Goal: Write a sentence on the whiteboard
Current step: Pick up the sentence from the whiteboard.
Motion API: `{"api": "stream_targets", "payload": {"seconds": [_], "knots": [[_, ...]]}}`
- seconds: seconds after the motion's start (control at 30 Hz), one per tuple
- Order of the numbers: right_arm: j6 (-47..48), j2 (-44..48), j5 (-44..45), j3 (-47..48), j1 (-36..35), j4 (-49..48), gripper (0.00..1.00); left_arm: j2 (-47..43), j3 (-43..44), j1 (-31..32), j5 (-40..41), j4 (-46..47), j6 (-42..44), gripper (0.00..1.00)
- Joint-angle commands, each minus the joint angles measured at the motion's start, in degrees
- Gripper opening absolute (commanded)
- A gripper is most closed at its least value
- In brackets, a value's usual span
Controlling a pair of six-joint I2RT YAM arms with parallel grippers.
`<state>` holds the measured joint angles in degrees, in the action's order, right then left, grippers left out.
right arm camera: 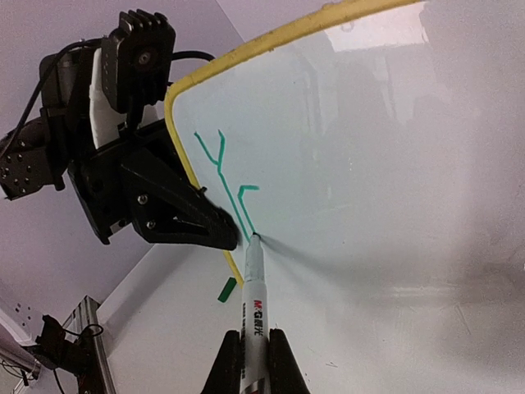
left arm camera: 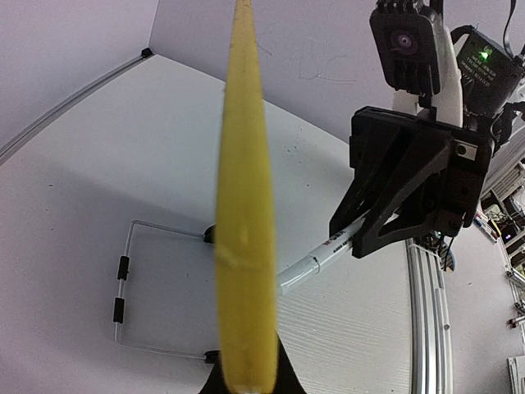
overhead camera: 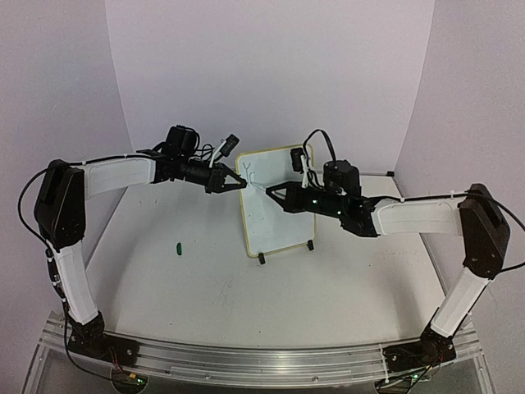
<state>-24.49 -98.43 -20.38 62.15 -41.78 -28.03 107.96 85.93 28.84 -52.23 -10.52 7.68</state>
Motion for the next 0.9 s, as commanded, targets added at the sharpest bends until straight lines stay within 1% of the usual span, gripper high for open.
{"api": "stream_targets", "payload": {"seconds": [0.0, 0.3, 0.87], "knots": [[0.4, 2.9, 3.2, -0.7, 0.2, -0.6, 0.0, 0.6, 1.5, 0.5, -0.4, -4.1, 1.3, 0.0], [1.7, 3.4, 4.6, 1.4, 0.3, -0.6, 0.0, 0.5, 1.5, 0.7, -0.3, -4.3, 1.5, 0.0], [2.0, 1.0, 2.6, 4.3, 0.3, -0.6, 0.0, 0.7, 1.7, 0.9, -0.2, -4.6, 1.6, 0.0]]}}
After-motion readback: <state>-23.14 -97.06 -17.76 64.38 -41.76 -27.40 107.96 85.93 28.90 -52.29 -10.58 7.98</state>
